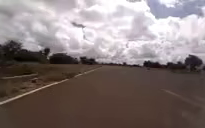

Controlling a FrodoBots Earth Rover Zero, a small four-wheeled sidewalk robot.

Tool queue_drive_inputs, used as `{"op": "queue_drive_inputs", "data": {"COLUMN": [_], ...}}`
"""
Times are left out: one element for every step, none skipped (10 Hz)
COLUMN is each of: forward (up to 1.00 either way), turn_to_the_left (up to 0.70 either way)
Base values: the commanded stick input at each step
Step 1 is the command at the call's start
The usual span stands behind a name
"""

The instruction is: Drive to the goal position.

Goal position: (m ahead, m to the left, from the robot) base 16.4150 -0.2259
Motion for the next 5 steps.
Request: {"op": "queue_drive_inputs", "data": {"forward": [1.00, 1.00, 1.00, 1.00, 1.00], "turn_to_the_left": [0.17, 0.18, 0.20, 0.22, 0.23]}}
